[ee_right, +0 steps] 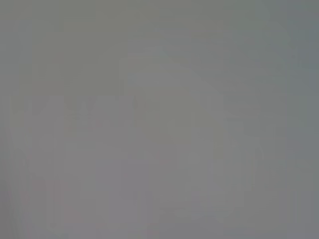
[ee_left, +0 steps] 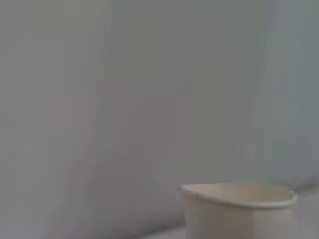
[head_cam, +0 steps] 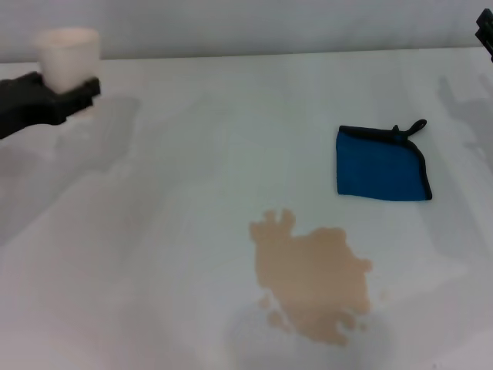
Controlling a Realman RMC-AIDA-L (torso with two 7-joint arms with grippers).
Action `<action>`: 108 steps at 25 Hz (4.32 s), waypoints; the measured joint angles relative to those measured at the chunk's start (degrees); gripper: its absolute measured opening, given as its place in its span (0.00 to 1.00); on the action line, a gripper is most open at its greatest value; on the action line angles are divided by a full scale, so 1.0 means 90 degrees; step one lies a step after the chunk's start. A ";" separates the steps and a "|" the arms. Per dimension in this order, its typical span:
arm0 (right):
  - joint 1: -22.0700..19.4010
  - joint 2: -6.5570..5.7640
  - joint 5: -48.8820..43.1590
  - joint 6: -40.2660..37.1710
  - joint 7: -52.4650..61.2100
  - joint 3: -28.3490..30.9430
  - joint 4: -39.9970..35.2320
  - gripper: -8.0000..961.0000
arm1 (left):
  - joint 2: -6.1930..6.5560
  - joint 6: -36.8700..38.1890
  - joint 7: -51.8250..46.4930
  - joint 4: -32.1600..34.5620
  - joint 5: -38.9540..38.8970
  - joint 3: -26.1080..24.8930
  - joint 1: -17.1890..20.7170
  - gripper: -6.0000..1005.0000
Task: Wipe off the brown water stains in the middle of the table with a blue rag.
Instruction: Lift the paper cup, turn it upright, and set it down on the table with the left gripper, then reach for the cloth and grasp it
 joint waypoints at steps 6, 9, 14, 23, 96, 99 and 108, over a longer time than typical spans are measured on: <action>0.0081 -0.0008 -0.0023 -0.0186 0.0000 0.0000 -0.0146 0.86 | 0.0001 0.0035 0.2470 -0.1642 -0.2641 0.0007 0.0005 0.65; 0.0135 -0.0009 -0.0027 -0.0297 0.0000 0.0000 -0.0175 0.86 | -0.0003 0.0049 0.3368 -0.2343 -0.3532 0.0008 -0.0121 0.65; 0.0199 -0.0009 -0.0024 -0.0525 0.0000 0.0000 -0.0263 0.86 | -0.0034 0.0137 0.5225 -0.3495 -0.5003 -0.0016 -0.0481 0.65; 0.0249 -0.0009 0.0013 -0.0562 -0.0044 -0.0001 -0.0271 0.86 | -0.0071 0.0537 0.7008 -0.4650 -0.5681 0.0009 -0.1250 0.65; 0.0495 -0.0011 0.0019 -0.0582 -0.0004 0.0018 -0.0252 0.86 | -0.0096 -0.0581 0.6972 -0.5250 -0.5725 0.0809 -0.0235 0.89; 0.0556 -0.0011 0.0021 -0.0684 0.0011 0.0037 -0.0253 0.86 | -0.0106 -0.0993 0.6959 -0.5253 -0.5779 0.0796 -0.0029 0.88; 0.0742 -0.0098 -0.0096 -0.1640 0.2615 -0.1736 -0.1063 0.86 | -0.0134 -0.2697 0.6956 -0.5321 -0.6843 0.0789 0.0763 0.88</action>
